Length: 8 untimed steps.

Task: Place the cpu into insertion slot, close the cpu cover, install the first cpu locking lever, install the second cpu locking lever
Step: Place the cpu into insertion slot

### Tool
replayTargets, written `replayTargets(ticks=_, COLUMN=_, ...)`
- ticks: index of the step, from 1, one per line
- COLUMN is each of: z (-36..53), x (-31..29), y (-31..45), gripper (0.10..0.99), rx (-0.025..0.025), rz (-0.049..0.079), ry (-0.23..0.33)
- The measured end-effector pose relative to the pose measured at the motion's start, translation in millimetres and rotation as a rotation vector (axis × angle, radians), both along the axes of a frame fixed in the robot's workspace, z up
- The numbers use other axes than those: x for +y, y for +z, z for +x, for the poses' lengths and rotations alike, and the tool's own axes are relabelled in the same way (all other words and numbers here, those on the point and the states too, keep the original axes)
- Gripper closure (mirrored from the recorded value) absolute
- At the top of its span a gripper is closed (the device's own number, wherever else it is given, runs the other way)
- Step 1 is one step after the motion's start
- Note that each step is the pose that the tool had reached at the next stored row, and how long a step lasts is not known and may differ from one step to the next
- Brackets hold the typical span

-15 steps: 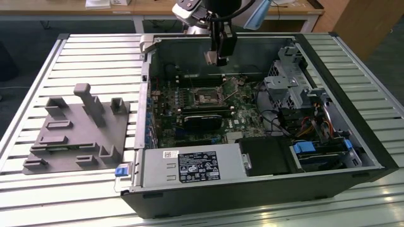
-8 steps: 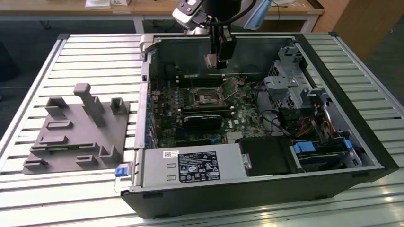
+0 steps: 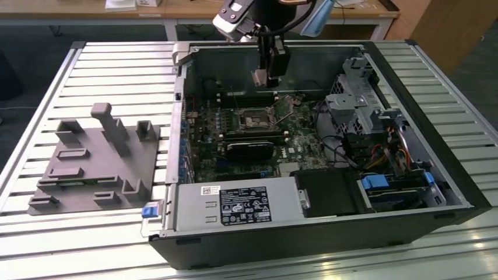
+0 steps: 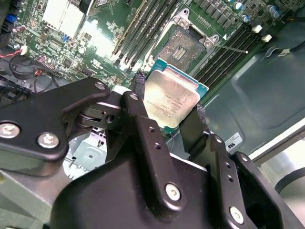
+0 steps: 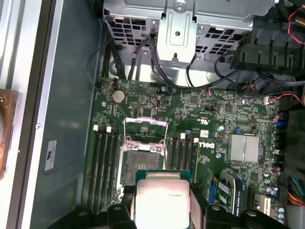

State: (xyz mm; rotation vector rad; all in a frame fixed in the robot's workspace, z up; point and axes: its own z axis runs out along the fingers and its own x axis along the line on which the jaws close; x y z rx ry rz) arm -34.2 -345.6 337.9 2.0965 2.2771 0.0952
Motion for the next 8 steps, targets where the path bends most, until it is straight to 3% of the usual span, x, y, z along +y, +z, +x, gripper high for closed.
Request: replayTargets(ticks=8, z=0.0, x=0.0, y=-5.7, gripper=0.545, rx=0.0004, rz=0.000, ry=0.000)
